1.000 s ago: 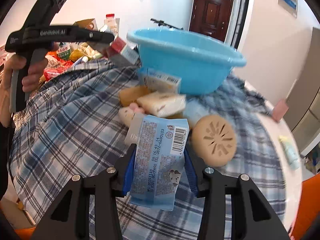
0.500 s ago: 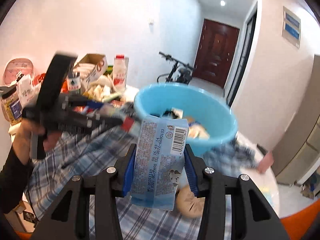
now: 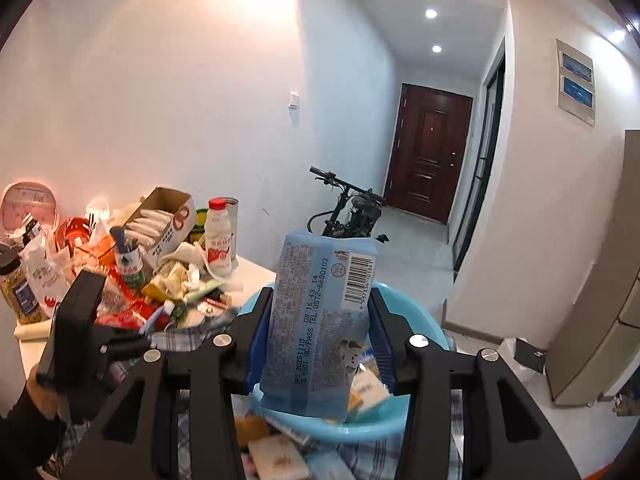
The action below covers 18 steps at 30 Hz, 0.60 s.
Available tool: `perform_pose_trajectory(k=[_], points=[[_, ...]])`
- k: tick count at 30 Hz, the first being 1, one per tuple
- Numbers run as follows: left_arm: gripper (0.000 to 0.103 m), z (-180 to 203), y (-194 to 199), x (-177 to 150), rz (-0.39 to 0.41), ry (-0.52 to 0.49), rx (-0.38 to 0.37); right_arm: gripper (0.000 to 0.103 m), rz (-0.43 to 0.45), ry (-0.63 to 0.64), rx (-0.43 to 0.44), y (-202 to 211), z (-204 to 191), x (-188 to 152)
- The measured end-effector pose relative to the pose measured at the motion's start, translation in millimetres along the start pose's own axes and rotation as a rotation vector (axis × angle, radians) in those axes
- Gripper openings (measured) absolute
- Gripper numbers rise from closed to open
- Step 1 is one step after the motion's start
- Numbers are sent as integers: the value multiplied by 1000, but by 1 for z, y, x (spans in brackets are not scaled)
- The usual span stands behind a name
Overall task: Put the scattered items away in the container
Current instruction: 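Drop the Liqun pack into the basin with the left while the right holds the soap packet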
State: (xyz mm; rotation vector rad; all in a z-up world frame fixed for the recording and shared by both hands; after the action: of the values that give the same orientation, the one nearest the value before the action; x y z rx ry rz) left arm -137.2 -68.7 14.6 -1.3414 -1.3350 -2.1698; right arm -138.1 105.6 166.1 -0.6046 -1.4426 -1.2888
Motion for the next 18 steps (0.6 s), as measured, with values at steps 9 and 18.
perform_pose_trajectory(k=[9, 18], points=[[57, 3, -2, 1, -2, 19, 5, 47, -63, -24, -2, -65, 11, -7], [57, 2, -12, -3, -36, 14, 23, 47, -122, -51, -13, -85, 36, -24]])
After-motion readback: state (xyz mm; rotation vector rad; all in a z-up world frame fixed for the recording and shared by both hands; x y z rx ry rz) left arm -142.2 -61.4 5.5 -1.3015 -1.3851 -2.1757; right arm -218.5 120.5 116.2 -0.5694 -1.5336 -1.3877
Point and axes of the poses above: each gripper's, at about its wrist camera, not at the fingertips, and y roughly against the way its jaws point, z to its right, x to its top, the point moved 1 cm from there along -y, roughly the way its jaws point, and after that the axes turned 1 degree about -x, right-handed, at the moved point
